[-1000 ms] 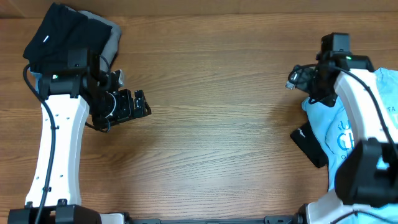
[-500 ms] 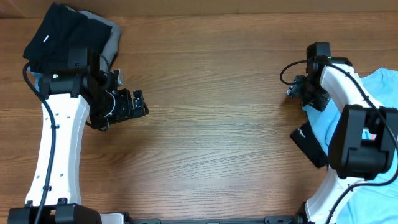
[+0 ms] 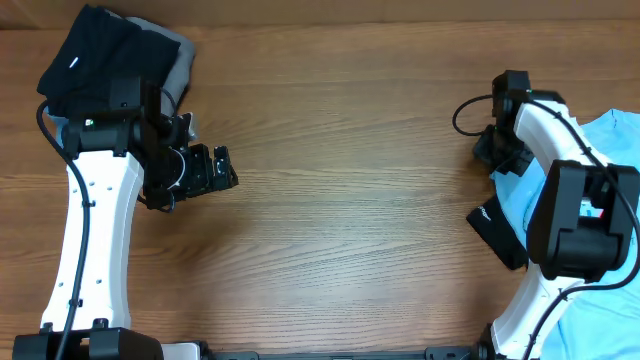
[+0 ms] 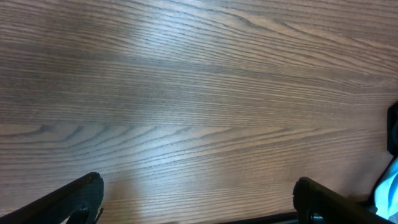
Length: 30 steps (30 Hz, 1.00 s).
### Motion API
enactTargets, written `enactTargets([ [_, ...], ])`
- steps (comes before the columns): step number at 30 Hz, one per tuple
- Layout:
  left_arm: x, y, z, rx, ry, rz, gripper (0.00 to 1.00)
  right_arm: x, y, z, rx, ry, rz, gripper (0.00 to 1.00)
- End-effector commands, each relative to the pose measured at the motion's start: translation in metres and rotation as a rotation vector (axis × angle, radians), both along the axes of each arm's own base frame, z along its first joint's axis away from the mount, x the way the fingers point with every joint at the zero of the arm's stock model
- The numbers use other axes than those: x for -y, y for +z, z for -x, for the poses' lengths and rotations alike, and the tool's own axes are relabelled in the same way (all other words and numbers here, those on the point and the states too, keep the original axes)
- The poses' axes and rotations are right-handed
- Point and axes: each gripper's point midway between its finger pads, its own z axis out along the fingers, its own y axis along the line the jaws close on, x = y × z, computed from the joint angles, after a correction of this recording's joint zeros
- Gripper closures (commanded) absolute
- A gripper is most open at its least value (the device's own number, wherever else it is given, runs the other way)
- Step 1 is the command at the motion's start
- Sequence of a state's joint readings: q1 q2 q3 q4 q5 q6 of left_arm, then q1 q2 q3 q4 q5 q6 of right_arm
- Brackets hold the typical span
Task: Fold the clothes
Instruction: 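Grasp the blue t-shirt edge with the right gripper, then drag the t-shirt leftward to the table center with the right gripper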
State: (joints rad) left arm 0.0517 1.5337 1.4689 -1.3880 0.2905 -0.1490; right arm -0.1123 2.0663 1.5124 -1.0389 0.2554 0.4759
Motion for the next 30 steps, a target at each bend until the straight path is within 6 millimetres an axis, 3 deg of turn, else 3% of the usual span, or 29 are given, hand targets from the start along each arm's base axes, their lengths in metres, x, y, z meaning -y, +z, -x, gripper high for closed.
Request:
enactTargets([
  [1, 0.000, 0.007, -0.003, 0.029, -0.027, -0.015, 0.00, 0.018, 0.071, -0.032, 0.170, -0.002, 0.049, 0.96],
  [5, 0.000, 0.007, 0.000, 0.015, -0.026, -0.014, 0.00, 0.027, 0.151, -0.047, 0.313, 0.026, 0.079, 0.96],
  [6, 0.000, 0.007, 0.001, 0.009, -0.026, -0.014, 0.00, 0.025, 0.181, -0.052, 0.368, 0.059, 0.078, 0.96],
  [8, 0.000, 0.007, 0.003, 0.003, -0.025, -0.014, 0.00, 0.014, 0.220, -0.057, 0.446, 0.137, 0.048, 0.96],
  [13, -0.024, 0.015, 0.015, -0.040, 0.007, -0.132, 0.00, -0.071, 0.295, -0.066, 0.617, 0.498, -0.141, 0.96],
  [16, -0.041, 0.038, 0.016, -0.021, 0.064, -0.166, 0.00, -0.128, 0.309, -0.060, 0.631, 0.623, -0.183, 0.96],
  [20, -0.061, 0.087, 0.011, 0.090, 0.144, -0.176, 0.00, -0.239, 0.307, -0.037, 0.613, 0.857, -0.270, 0.96],
  [24, -0.084, 0.138, 0.006, 0.244, 0.235, -0.202, 0.00, -0.351, 0.308, 0.013, 0.608, 1.078, -0.374, 0.92],
  [25, -0.089, 0.150, 0.006, 0.284, 0.253, -0.209, 0.00, -0.376, 0.307, 0.029, 0.602, 1.133, -0.393, 0.80],
  [26, -0.092, 0.160, 0.005, 0.320, 0.267, -0.213, 0.00, -0.396, 0.307, 0.045, 0.601, 1.185, -0.390, 0.60],
  [27, -0.094, 0.169, 0.005, 0.349, 0.276, -0.216, 0.00, -0.408, 0.306, 0.055, 0.603, 1.216, -0.369, 0.47],
  [30, -0.093, 0.187, 0.004, 0.414, 0.279, -0.213, 0.00, -0.421, 0.312, 0.072, 0.640, 1.231, -0.241, 0.29],
])
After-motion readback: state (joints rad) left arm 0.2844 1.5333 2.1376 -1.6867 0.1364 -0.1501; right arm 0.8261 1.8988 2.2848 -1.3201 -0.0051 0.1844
